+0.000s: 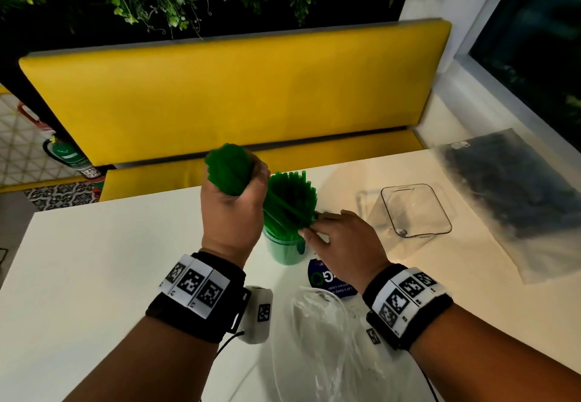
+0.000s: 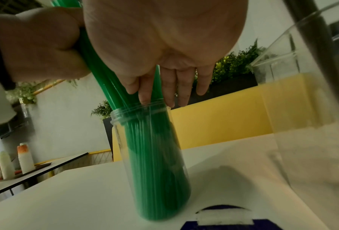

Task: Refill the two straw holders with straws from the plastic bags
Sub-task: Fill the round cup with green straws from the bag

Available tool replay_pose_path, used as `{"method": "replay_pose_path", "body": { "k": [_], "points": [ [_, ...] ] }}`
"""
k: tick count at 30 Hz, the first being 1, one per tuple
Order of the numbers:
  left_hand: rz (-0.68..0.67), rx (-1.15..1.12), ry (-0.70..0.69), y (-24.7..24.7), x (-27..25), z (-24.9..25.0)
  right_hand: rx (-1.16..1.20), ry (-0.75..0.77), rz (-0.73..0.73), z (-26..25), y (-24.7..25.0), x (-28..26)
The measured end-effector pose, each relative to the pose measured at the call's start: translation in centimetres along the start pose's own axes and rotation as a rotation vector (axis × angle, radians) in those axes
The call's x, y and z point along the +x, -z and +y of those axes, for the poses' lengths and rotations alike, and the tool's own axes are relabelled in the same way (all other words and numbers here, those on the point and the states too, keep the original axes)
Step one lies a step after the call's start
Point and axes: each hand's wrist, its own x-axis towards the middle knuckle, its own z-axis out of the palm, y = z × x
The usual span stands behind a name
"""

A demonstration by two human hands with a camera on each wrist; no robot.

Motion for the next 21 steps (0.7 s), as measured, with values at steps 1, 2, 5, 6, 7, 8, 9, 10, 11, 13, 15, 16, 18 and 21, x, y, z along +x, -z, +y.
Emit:
{"method": "replay_pose_path", "body": {
  "k": [1,2,5,6,7,8,9,10,11,13,15,16,18,21],
  "points": [
    [-0.022,0.031,0.006,-0.1,-0.4,-0.2,-0.005,0.003,0.01,0.0,0.0,0.0],
    [-0.049,0.06,0.005,-0.3,-0.7,-0.6,-0.017,0.009,0.009,0.1,0.0,0.1],
    [-0.082,0.126,0.046,-0.8,-1.4,-1.6,-0.057,0.018,-0.034,0.3,0.0,0.2],
    [-0.074,0.147,0.067,-1.0,-1.4,-2.1,-0.066,0.011,-0.044,0.3,0.1,0.3],
    [-0.064,0.165,0.097,-1.0,-1.5,-2.6,-0.069,0.005,-0.056,0.2,0.1,0.4],
    [-0.06,0.179,0.11,-1.0,-1.5,-3.2,-0.066,0.001,-0.063,0.0,0.2,0.4],
    [-0.069,0.187,0.122,-1.0,-1.6,-3.7,-0.059,-0.008,-0.06,-0.1,0.3,0.4],
    [-0.081,0.196,0.129,-0.8,-1.8,-4.4,-0.043,-0.028,-0.041,-0.2,0.4,0.3],
    [-0.087,0.214,0.145,-0.7,-2.0,-4.9,-0.015,-0.064,-0.008,-0.2,0.5,0.2],
    [-0.084,0.227,0.183,-0.3,-2.6,-5.8,0.06,-0.153,0.031,0.0,0.7,0.1],
    [-0.098,0.224,0.198,-0.2,-2.9,-5.9,0.139,-0.209,-0.002,0.0,0.8,0.0],
    [-0.107,0.233,0.186,-0.2,-3.0,-5.9,0.171,-0.225,-0.031,0.0,0.7,0.0],
    [-0.104,0.237,0.137,-0.4,-3.0,-5.4,0.204,-0.233,-0.064,-0.5,0.8,0.1],
    [-0.081,0.233,0.12,-0.5,-2.8,-4.9,0.226,-0.231,-0.065,-1.0,0.7,-0.2]
  ]
}}
